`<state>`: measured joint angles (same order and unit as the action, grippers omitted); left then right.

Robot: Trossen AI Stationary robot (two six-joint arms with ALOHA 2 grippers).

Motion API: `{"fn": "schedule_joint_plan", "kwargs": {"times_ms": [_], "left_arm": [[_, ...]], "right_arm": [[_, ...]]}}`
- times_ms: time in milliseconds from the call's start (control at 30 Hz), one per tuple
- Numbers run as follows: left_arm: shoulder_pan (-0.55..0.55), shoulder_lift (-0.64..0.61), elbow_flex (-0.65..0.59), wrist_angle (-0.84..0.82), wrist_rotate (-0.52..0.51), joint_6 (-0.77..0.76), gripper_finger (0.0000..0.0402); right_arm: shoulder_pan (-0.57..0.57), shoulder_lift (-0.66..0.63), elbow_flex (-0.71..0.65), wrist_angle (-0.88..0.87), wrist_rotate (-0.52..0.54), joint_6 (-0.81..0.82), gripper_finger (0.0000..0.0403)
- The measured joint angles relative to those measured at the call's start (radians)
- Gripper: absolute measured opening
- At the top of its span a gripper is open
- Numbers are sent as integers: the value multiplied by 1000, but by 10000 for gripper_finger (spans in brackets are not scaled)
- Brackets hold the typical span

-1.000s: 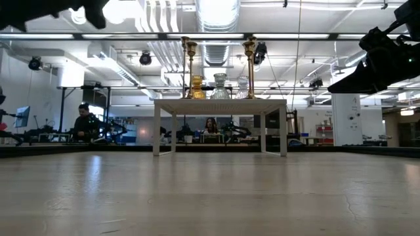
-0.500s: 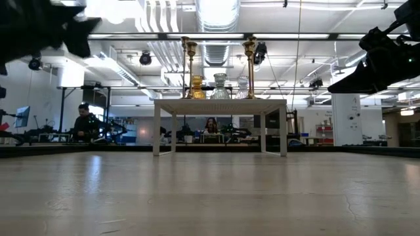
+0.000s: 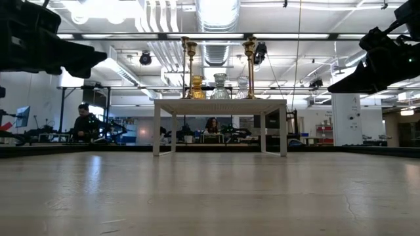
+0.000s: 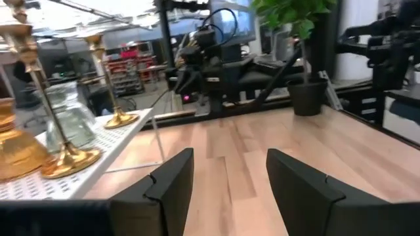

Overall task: Pick & Place candle stick holders
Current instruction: Return to Home Position

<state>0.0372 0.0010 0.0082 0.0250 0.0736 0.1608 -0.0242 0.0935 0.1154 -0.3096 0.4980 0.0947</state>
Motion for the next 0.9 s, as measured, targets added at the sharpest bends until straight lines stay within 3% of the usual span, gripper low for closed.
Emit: {"fn": "schedule_joint_plan", "kwargs": {"times_ms": [567,900], "left_arm": [[0,28,-1,-1,-24,-3,197],[0,28,-2,-2,-24,-3,197]], "right_arm": [[0,0,-1,0,0,0,96],[0,0,-1,0,0,2,80]]}}
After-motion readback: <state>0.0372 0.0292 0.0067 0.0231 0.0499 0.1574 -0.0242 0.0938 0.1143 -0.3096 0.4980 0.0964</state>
